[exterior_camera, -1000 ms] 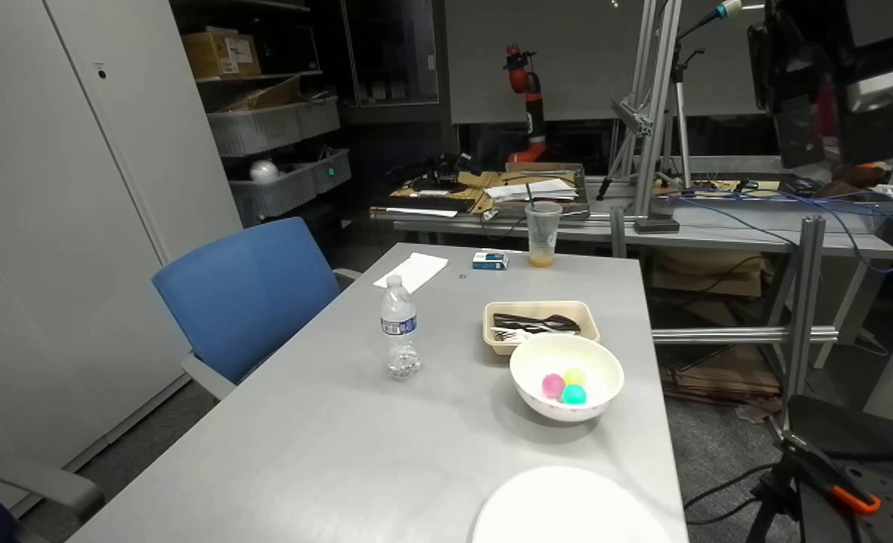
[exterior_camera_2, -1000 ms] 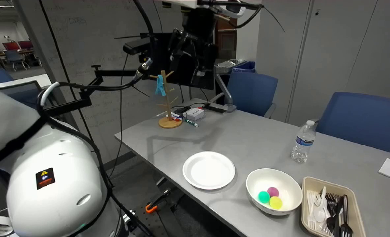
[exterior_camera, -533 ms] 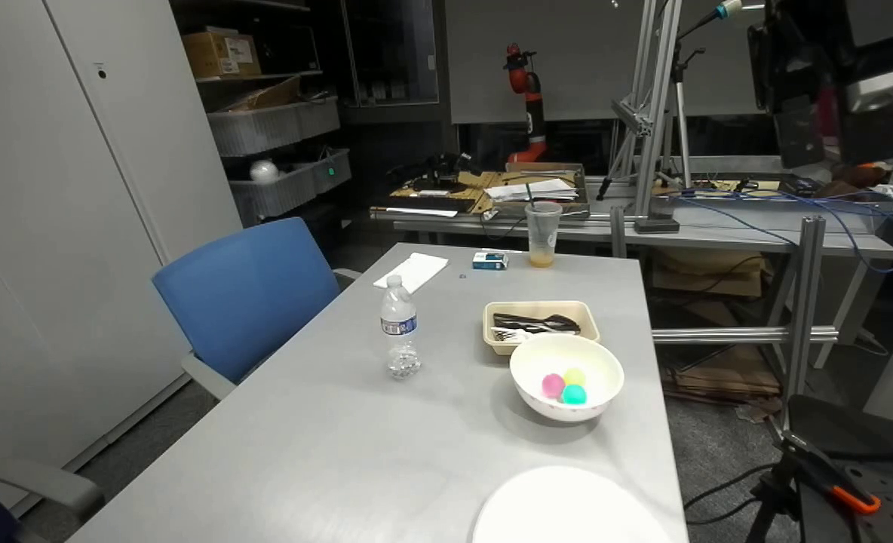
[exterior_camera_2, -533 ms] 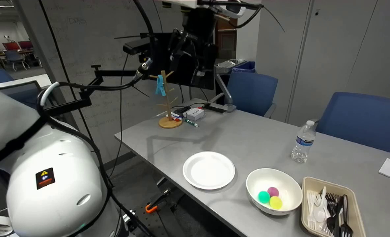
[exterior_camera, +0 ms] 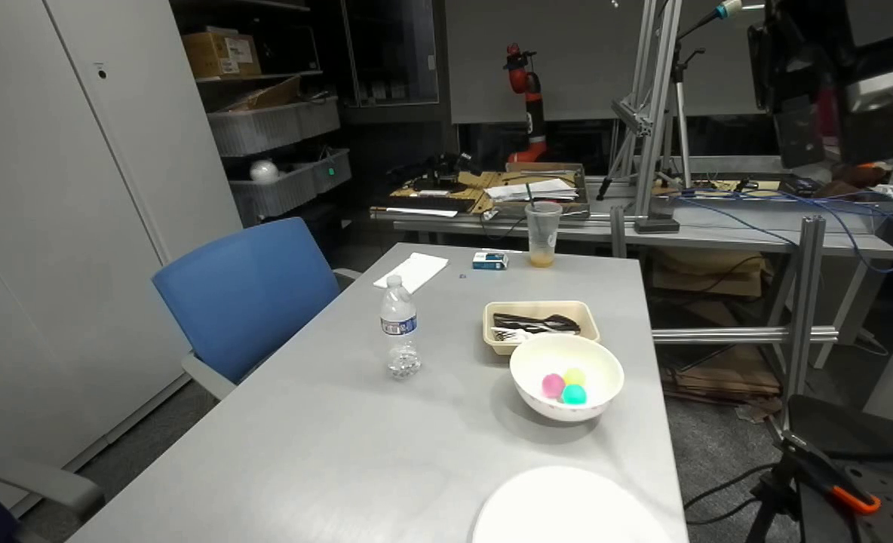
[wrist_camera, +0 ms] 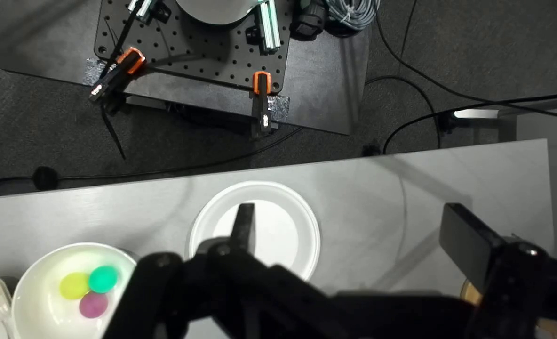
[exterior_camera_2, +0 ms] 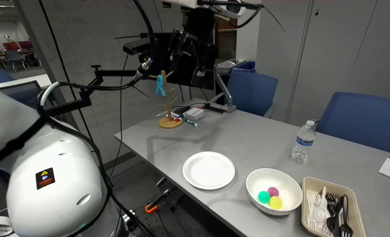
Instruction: Get the red object from the white bowl on the right put it on the white plate on the left
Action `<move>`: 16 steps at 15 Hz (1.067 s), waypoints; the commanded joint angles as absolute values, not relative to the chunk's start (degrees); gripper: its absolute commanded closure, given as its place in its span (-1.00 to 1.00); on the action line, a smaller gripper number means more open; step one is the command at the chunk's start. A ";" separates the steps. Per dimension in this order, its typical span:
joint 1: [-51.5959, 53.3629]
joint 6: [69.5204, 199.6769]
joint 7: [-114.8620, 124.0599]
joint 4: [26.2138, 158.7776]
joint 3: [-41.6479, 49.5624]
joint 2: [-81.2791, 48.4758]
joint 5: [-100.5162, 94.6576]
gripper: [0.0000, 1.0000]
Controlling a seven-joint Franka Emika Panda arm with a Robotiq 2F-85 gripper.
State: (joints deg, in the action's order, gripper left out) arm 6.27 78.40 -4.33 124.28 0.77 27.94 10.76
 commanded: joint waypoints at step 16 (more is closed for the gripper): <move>5.83 77.19 9.68 101.88 -9.34 25.48 10.04 -1.00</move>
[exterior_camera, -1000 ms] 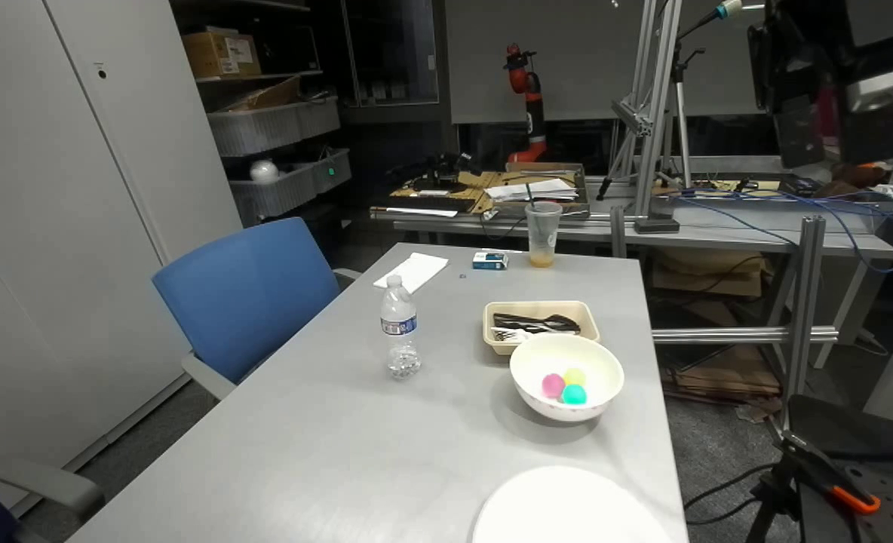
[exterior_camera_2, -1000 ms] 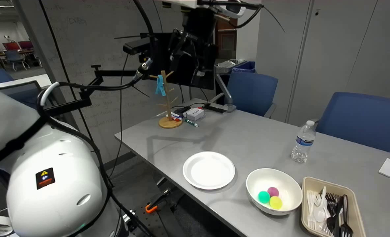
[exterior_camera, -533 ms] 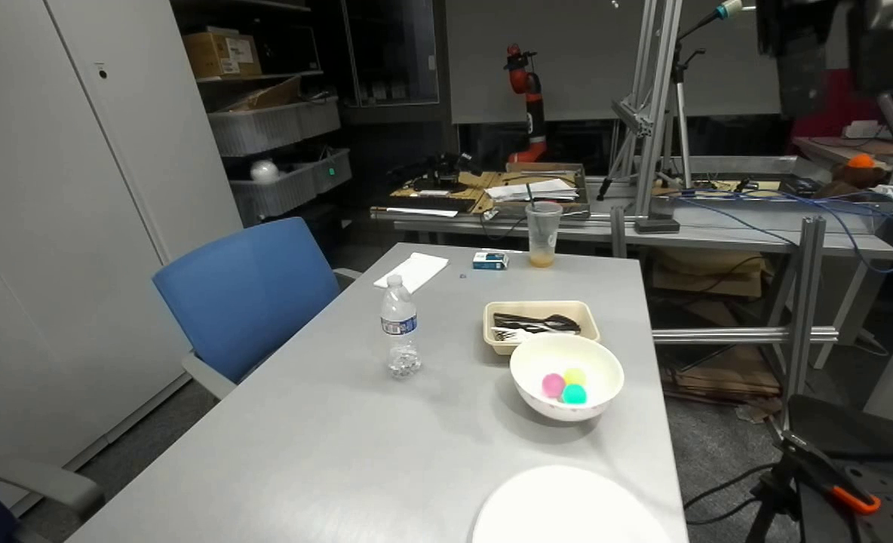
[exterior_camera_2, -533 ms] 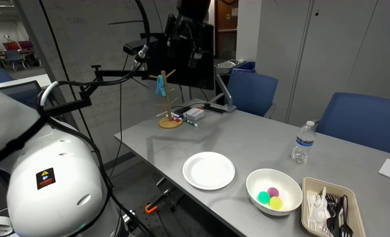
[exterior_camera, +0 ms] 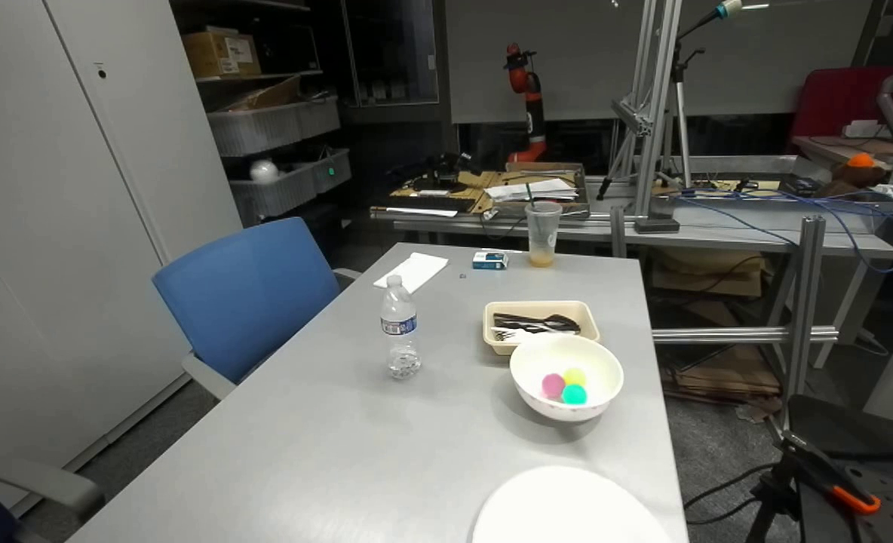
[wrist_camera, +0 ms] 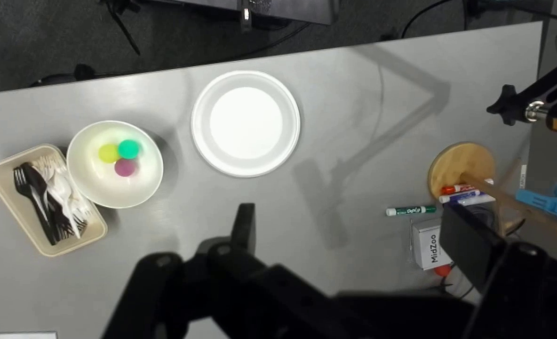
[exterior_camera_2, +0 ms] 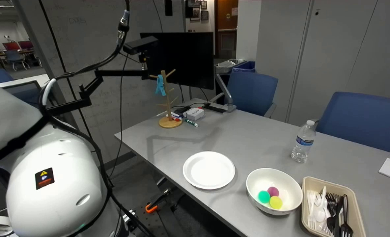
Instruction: Get the red object from the white bowl on the right put it on the white plate on the left
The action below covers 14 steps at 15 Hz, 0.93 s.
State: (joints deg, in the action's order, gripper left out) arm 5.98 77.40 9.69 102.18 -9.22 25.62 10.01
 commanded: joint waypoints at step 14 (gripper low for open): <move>-1.26 104.52 16.03 124.11 -4.86 21.05 0.45 -1.00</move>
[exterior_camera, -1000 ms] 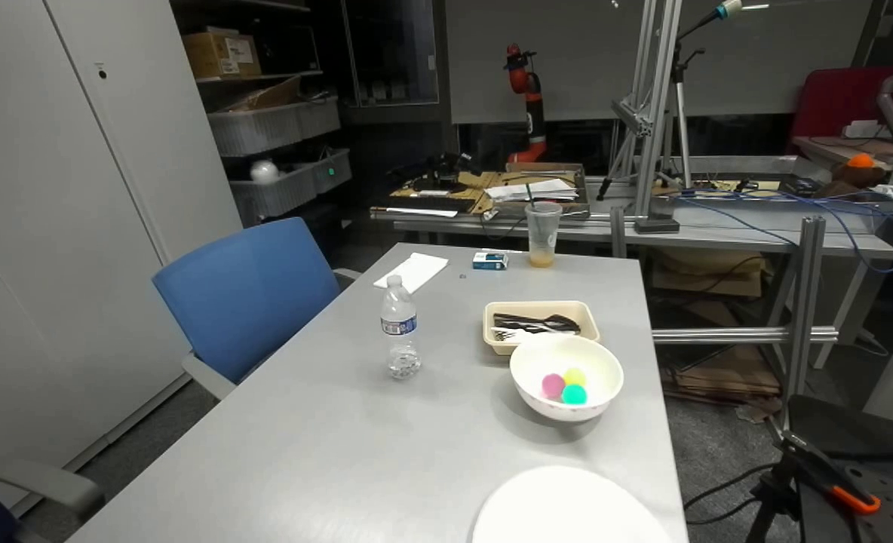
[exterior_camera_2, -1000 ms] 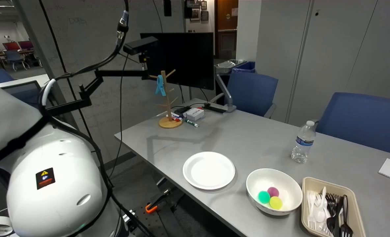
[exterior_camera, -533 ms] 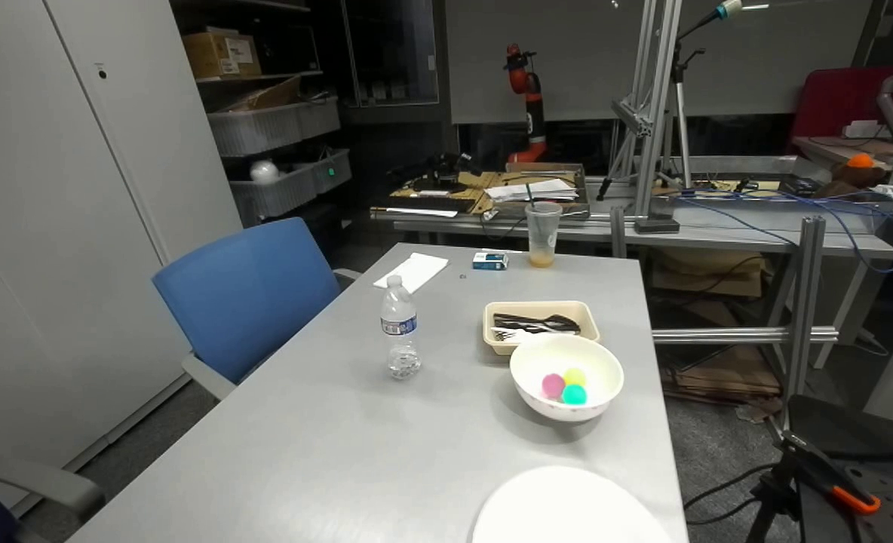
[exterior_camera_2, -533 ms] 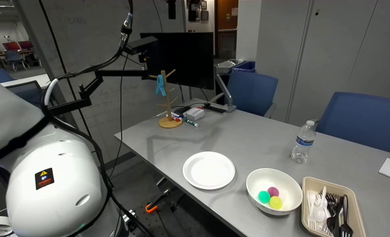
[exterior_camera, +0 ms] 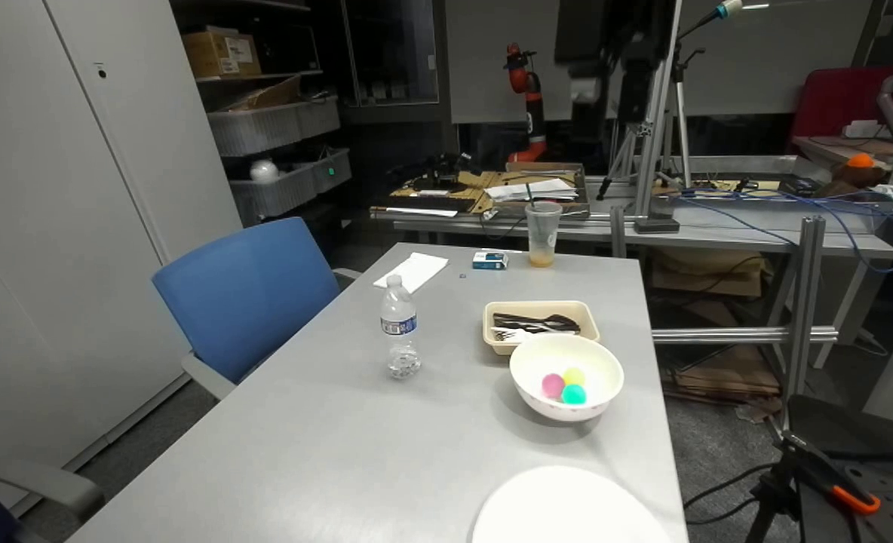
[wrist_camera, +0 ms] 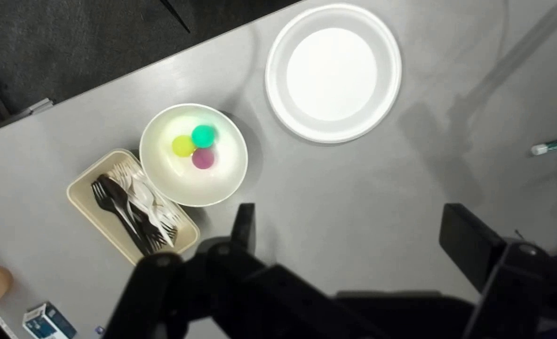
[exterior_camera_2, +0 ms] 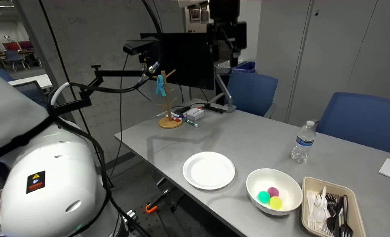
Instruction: Get the red object from the white bowl on the right put it on the white plate on the left
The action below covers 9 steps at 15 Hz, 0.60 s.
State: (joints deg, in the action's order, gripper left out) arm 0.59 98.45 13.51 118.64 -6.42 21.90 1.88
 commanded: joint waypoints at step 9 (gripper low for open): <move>-3.77 107.65 19.12 128.18 -1.61 16.61 -0.06 -1.00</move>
